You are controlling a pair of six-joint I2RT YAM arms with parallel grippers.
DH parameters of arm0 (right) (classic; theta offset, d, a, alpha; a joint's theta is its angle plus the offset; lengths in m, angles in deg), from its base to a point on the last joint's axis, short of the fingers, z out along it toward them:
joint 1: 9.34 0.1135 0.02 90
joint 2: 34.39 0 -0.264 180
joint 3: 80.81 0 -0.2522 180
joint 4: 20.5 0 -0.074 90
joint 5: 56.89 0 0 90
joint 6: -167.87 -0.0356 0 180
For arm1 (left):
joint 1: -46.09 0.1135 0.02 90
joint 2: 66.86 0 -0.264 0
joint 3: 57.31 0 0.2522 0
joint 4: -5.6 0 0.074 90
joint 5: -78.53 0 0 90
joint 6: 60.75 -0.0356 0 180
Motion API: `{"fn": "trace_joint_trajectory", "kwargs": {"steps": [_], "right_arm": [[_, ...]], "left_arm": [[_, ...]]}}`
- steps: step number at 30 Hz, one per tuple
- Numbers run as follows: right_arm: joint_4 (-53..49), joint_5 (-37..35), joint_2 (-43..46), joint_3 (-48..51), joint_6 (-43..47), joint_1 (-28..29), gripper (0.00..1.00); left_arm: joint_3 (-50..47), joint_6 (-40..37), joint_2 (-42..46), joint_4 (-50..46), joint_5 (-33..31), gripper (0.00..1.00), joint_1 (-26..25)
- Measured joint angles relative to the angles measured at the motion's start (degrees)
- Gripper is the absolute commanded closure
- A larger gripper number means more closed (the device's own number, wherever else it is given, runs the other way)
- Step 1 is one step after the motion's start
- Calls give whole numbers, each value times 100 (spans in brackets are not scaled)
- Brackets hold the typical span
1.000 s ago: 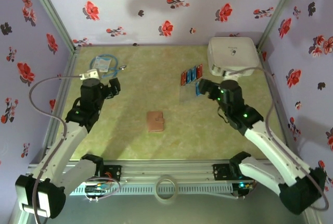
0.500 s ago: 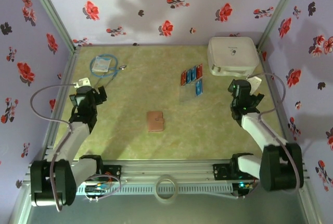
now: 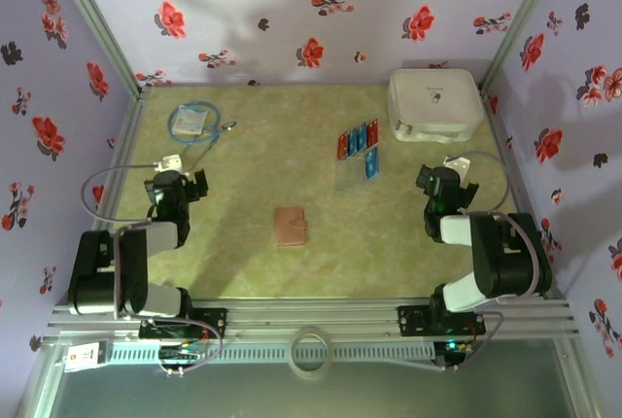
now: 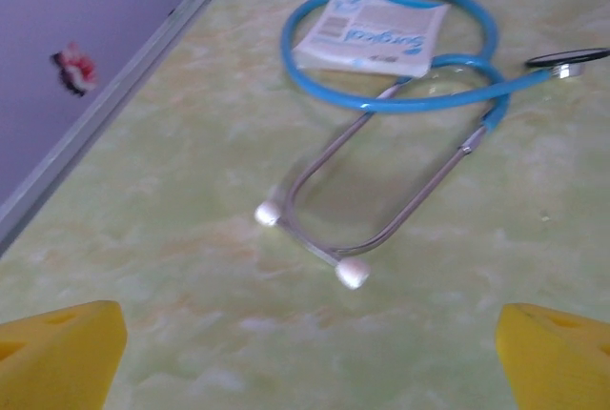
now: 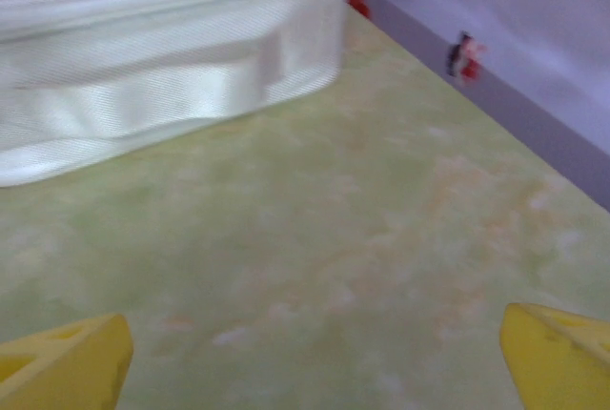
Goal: Put the credit cards into the card holder
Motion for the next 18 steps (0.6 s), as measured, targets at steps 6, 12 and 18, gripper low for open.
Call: {"fn": "trace_joint_trajectory", "kwargs": {"steps": [6,12,18], "right_arm": [[734,579,-380,195,190,-61,1],[730,903,-378,-13,188,-188,1],[719,1047,-378,-13,212,-188,1]], "left_arm": [[15,-195,-640,551,599,0,11],[133,-219,-640,601,896,0,87],[136,-236,-640,638,964,0,92]]}}
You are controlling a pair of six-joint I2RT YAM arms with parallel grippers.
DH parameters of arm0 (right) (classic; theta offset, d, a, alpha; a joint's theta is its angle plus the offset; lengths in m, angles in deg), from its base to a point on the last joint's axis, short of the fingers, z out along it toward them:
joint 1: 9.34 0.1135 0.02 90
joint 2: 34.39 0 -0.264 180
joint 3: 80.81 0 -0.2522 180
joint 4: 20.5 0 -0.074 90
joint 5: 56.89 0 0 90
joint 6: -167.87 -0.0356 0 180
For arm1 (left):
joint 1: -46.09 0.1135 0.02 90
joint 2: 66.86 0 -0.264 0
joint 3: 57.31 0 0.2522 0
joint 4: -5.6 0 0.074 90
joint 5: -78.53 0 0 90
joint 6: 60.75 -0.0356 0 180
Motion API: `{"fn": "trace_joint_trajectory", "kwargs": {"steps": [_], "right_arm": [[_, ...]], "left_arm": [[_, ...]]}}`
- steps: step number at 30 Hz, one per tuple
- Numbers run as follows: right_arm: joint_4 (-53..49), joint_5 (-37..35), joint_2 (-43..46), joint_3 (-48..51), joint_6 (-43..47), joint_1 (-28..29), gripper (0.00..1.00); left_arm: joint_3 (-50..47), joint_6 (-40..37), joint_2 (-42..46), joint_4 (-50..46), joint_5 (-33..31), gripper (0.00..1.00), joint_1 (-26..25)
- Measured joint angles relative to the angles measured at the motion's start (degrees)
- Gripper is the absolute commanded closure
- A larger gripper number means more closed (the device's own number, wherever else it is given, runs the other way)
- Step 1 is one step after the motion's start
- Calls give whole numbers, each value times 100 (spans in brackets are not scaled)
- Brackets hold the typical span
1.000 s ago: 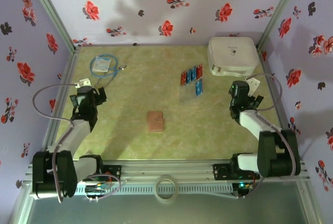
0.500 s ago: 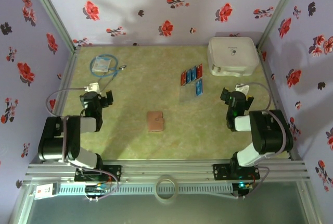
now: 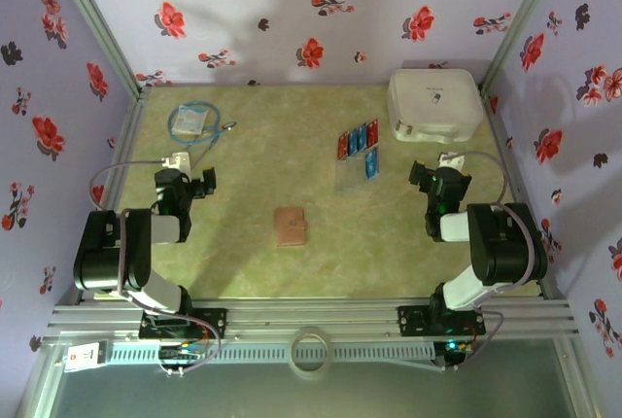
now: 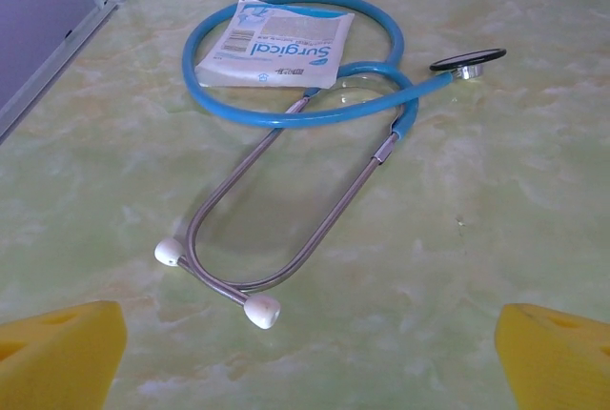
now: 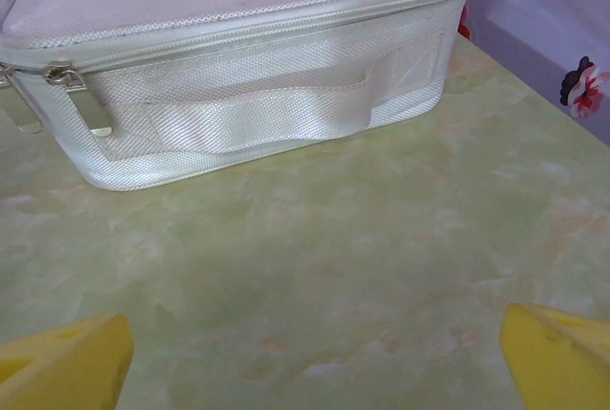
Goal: Put the credit cards into the card holder
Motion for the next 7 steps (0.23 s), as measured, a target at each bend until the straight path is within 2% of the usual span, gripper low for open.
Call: {"fn": "trace_joint_trajectory", "kwargs": {"steps": [7], "right_arm": [[-111,162,-2,-66,20,-63,1]], "left_arm": [[0,0,0,4,39,0,0]]}}
